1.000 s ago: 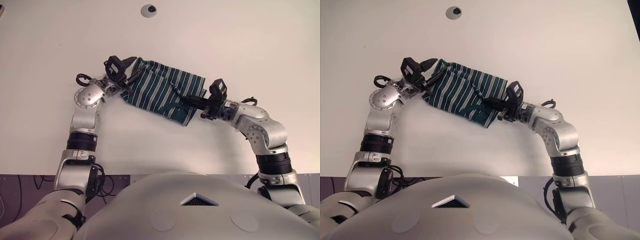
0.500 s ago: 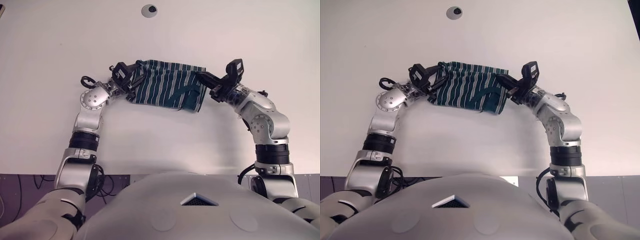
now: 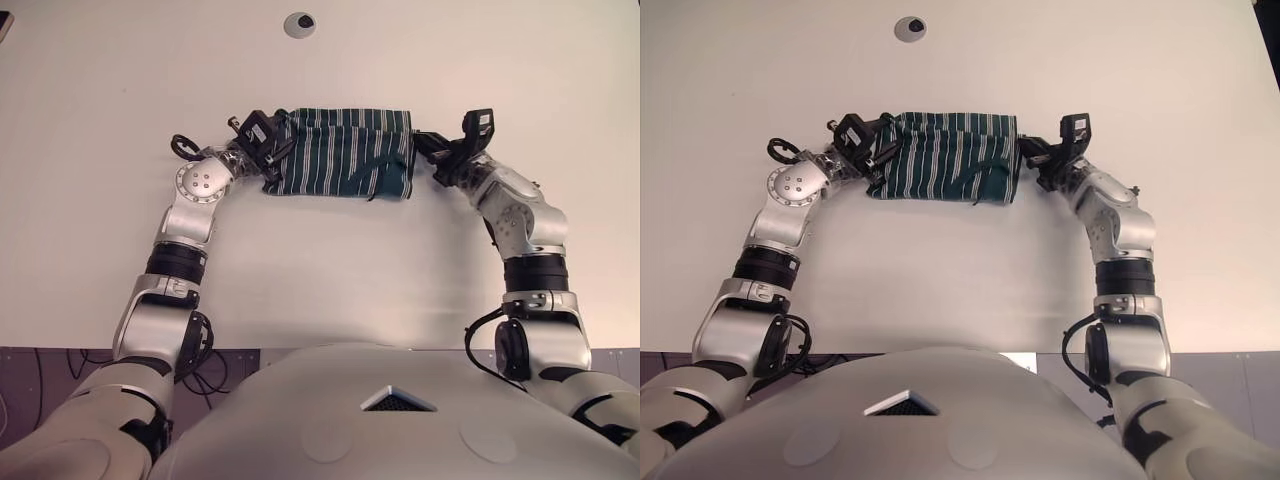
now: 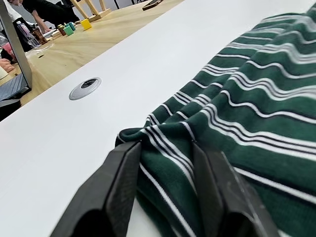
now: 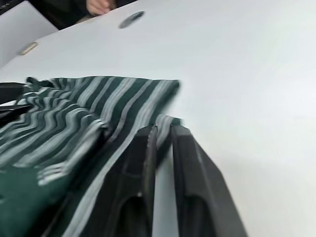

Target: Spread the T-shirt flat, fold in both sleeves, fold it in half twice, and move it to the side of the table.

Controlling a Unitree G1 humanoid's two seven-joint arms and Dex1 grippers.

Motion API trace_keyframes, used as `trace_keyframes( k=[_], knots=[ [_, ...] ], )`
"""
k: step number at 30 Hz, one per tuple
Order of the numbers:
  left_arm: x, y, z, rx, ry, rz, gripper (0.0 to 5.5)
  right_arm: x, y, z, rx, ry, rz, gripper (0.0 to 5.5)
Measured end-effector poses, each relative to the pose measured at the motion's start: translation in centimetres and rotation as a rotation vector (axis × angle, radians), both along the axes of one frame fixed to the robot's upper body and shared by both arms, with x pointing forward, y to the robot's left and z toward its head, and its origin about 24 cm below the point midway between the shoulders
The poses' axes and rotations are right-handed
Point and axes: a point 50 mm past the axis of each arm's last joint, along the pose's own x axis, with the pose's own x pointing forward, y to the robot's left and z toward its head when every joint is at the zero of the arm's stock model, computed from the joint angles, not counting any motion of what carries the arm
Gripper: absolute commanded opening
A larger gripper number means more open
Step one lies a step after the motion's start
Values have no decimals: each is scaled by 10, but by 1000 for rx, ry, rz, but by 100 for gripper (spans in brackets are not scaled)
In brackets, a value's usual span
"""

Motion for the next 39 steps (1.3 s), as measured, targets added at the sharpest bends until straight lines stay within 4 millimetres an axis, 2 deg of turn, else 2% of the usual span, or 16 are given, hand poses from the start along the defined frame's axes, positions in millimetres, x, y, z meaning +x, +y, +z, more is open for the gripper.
trace_keyframes(
  k=[2,7,9,11,12,15,19,21,24,27,30,33,36,37,39],
  knots=[
    [0,0,0,0,0,2,181,-4,0,-1,5,-6,6,144],
    [1,1,0,0,-1,7,181,-6,-9,1,-10,-51,-52,144],
    [0,2,0,-21,-9,11,181,-6,-10,10,-48,-144,-49,116],
    [-5,2,3,-119,-36,17,181,-8,0,25,-91,-287,14,81],
    [-8,1,4,-177,-47,20,163,-9,8,31,-117,-354,59,64],
    [-8,-6,22,-347,-143,26,123,-13,44,38,-172,-501,196,11],
    [-8,-5,25,-427,-153,50,116,-6,71,23,-237,-490,290,2],
    [-8,-8,25,-488,-140,62,116,1,96,15,-235,-465,352,2],
    [-6,1,26,-553,-137,125,116,13,118,4,-245,-406,398,2],
    [-4,2,23,-595,-134,173,67,21,136,-5,-236,-344,409,0],
    [0,3,26,-640,-167,215,23,30,141,-6,-230,-302,374,0],
    [2,6,28,-669,-199,257,3,39,131,-8,-186,-214,270,0],
    [2,9,29,-675,-211,283,3,40,110,-12,-128,-146,126,0],
    [2,8,29,-676,-217,284,3,39,97,-12,-103,-128,37,0],
    [1,7,30,-667,-234,289,3,36,57,-9,-70,-101,-175,0]
  ],
)
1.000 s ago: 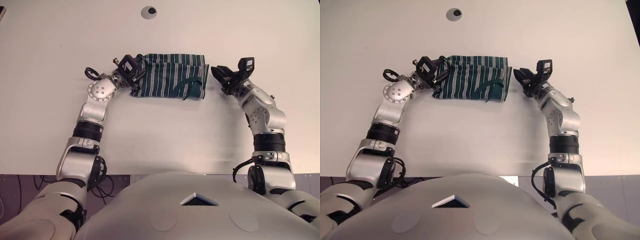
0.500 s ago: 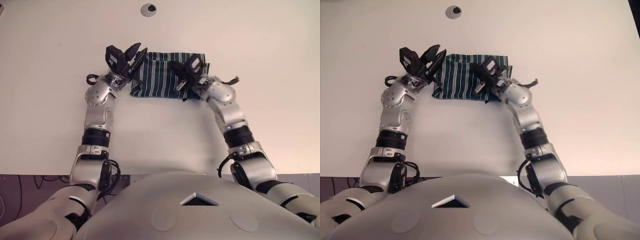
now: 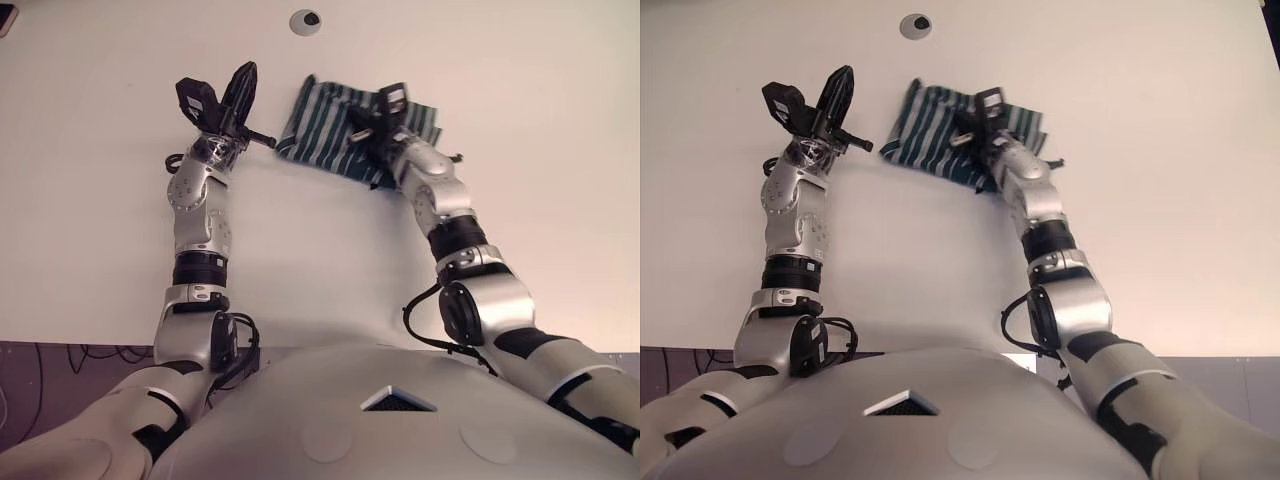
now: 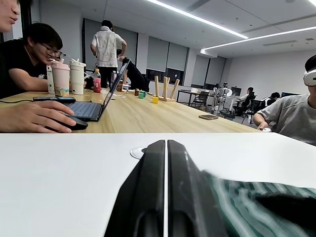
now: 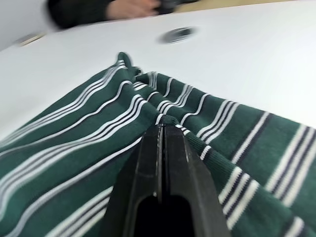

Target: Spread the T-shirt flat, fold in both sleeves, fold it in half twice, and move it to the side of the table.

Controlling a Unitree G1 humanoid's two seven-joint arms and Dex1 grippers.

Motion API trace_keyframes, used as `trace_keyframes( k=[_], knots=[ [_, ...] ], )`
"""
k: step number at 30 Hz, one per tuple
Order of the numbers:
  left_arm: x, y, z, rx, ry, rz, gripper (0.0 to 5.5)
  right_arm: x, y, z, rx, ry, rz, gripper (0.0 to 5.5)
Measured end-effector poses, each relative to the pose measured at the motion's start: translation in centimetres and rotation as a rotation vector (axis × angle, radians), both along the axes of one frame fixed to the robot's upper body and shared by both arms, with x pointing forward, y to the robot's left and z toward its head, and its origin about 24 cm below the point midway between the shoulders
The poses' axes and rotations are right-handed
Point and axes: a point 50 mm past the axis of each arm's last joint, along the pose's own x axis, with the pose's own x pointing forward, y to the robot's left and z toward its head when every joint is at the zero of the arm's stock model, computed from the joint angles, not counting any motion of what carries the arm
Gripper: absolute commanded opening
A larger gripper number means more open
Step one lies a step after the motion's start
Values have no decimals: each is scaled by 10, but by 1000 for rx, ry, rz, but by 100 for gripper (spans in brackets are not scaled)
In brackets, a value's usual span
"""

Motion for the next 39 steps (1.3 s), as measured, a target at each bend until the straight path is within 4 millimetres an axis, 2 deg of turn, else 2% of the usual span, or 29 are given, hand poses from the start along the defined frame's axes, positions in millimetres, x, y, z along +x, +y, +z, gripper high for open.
trace_keyframes(
  k=[2,9,11,13,16,18,19,21,23,25,28,30,31,35,39],
  knots=[
    [-1,1,1,12,-11,11,3,-14,-38,5,10,4,-191,0],
    [-4,15,1,31,-11,72,3,-73,-120,13,29,52,-697,0],
    [-4,17,0,41,-5,80,3,-85,-138,14,12,57,-818,0],
    [-4,17,-1,55,-8,88,3,-89,-143,14,8,59,-862,0],
    [-4,18,-1,73,-20,95,3,-89,-143,15,-10,42,-890,0],
    [-5,19,0,73,-24,101,3,-89,-143,18,-14,-11,-889,0],
    [-5,21,0,74,-26,106,3,-87,-142,27,-12,-96,-864,0],
    [-6,22,0,83,-29,108,3,-79,-130,54,-42,-298,-774,0],
    [-12,27,1,126,-41,120,3,-71,-99,91,-93,-567,-594,0],
    [-19,29,4,169,-52,144,3,-65,-73,104,-103,-677,-461,0],
    [-33,30,6,177,-15,202,3,-61,-56,101,-158,-741,-368,0],
    [-42,28,8,170,-17,221,3,-66,-49,95,-215,-771,-311,0],
    [-47,27,5,226,-24,217,3,-70,-47,89,-253,-759,-254,0],
    [-53,24,0,377,-34,167,3,-81,-50,77,-243,-686,-226,0],
    [-63,25,-7,452,-18,160,3,-94,-49,80,-247,-655,-219,0]
  ],
)
